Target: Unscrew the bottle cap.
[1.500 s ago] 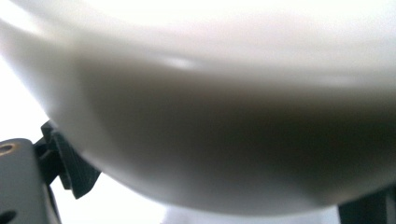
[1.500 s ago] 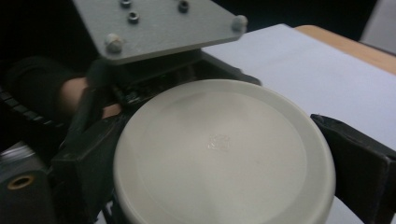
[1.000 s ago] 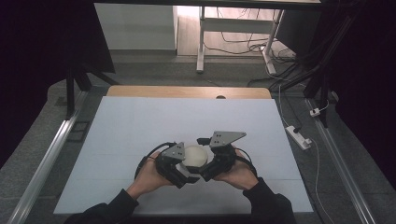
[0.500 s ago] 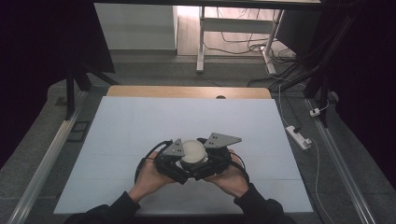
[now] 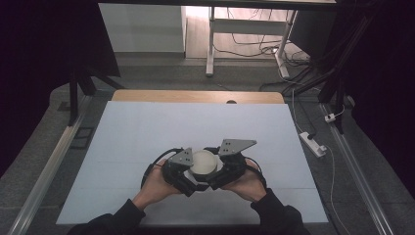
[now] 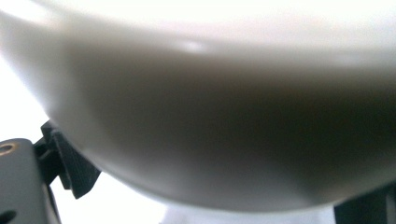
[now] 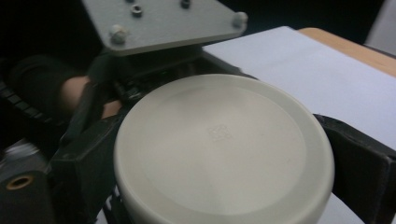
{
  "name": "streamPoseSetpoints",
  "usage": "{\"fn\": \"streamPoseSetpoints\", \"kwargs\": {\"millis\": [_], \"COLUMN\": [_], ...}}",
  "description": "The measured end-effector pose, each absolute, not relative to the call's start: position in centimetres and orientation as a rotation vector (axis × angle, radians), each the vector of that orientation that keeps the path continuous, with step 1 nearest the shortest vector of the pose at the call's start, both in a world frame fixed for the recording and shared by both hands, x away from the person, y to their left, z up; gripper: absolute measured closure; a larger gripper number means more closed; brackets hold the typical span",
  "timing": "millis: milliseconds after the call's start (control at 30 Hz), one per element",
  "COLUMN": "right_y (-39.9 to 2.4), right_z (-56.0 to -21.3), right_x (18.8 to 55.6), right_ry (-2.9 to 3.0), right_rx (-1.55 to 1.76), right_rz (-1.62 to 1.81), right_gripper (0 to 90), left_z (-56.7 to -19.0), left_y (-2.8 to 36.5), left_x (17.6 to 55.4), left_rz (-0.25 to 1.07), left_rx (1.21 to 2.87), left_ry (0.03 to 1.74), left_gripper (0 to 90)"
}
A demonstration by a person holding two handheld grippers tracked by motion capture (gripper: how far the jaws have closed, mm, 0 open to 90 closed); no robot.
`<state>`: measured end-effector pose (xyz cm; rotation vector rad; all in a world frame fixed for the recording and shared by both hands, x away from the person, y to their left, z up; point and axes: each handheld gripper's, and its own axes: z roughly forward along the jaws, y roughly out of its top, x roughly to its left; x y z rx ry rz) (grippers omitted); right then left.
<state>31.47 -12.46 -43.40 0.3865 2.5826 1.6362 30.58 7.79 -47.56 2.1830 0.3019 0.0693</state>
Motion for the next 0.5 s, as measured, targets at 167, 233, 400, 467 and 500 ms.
{"fn": "streamPoseSetpoints", "kwargs": {"millis": [167, 233, 400, 467, 500], "right_y": [-13.01, -13.2, -12.95, -12.9, -12.91], "right_z": [-43.56, -43.72, -43.77, -43.42, -43.22], "right_x": [32.04, 32.08, 31.74, 31.59, 31.52], "right_ry": [2.683, 2.695, 2.631, 2.591, 2.576], "right_rx": [0.209, 0.18, 0.257, 0.297, 0.321], "right_rz": [1.678, 1.677, 1.629, 1.617, 1.62], "right_gripper": [7.3, 7.1, 0.0, 0.0, 0.0], "left_z": [-47.8, -47.87, -47.88, -47.72, -47.65], "left_y": [7.43, 7.22, 7.49, 7.76, 7.9], "left_x": [30.37, 30.28, 30.45, 30.52, 30.57], "left_rz": [0.021, 0.043, 0.084, 0.101, 0.109], "left_rx": [2.194, 2.214, 2.205, 2.193, 2.187], "left_ry": [0.228, 0.224, 0.278, 0.31, 0.325], "left_gripper": [7.3, 7.3, 7.2, 7.3, 7.2]}}
